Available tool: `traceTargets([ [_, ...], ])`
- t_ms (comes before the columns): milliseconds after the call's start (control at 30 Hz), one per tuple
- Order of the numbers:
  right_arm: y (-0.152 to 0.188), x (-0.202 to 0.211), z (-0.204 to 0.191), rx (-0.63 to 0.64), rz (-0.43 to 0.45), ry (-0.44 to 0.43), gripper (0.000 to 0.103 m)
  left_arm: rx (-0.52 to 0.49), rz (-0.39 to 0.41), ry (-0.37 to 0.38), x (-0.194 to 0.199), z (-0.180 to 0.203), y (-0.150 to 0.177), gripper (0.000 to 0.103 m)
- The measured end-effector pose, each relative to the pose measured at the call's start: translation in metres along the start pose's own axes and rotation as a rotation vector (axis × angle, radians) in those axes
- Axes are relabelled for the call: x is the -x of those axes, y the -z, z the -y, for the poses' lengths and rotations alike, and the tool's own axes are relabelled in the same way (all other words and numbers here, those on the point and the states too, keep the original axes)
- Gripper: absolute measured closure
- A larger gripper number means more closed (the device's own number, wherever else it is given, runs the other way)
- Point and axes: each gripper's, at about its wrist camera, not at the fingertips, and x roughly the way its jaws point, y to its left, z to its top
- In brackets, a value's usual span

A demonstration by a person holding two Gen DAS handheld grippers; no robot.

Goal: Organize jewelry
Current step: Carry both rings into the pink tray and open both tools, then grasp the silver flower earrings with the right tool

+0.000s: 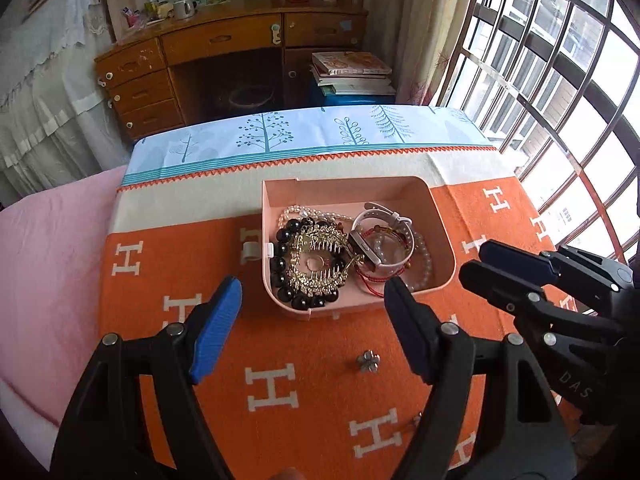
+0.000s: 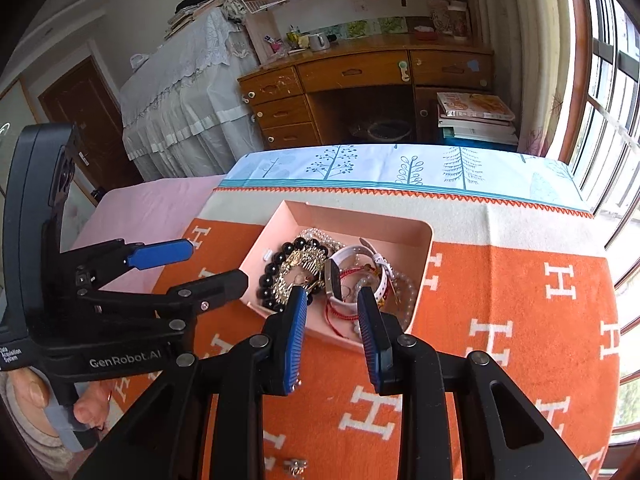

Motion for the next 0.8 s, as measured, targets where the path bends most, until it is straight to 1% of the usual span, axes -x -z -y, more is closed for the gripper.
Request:
traceTargets([
  [133, 0.026, 0.025, -0.008, 0.026, 0.02, -0.016, 0.076, -0.014, 0.015, 0.022, 0.02, 0.002, 0.024, 0.032],
  [233, 0.048, 0.041, -0.011, 0.023, 0.039, -0.03, 0.07, -0.017, 0.039, 0.018, 0.032, 0.003, 0.044, 0.032],
  [400, 0.089, 0.056, -0.014, -0.01, 0.056, -0.047, 0.068, 0.041, 0.081, 0.018, 0.041, 0.0, 0.083, 0.032],
  [500, 0.112, 0.053, -0.015, -0.027, 0.051, -0.05, 0.068, 0.086, 0.088, 0.016, 0.037, -0.001, 0.106, 0.032],
  [633, 0.136, 0.04, -0.016, -0.052, 0.032, -0.051, 0.068, 0.145, 0.097, -0.006, 0.024, 0.0, 0.132, 0.032],
  [700, 0.146, 0.032, -0.016, -0.058, 0.017, -0.056, 0.068, 0.177, 0.105, -0.032, 0.019, -0.001, 0.143, 0.032],
  [800, 0.158, 0.023, -0.019, -0.05, 0.008, -0.043, 0.068, 0.187, 0.111, -0.085, 0.012, 0.0, 0.153, 0.032],
])
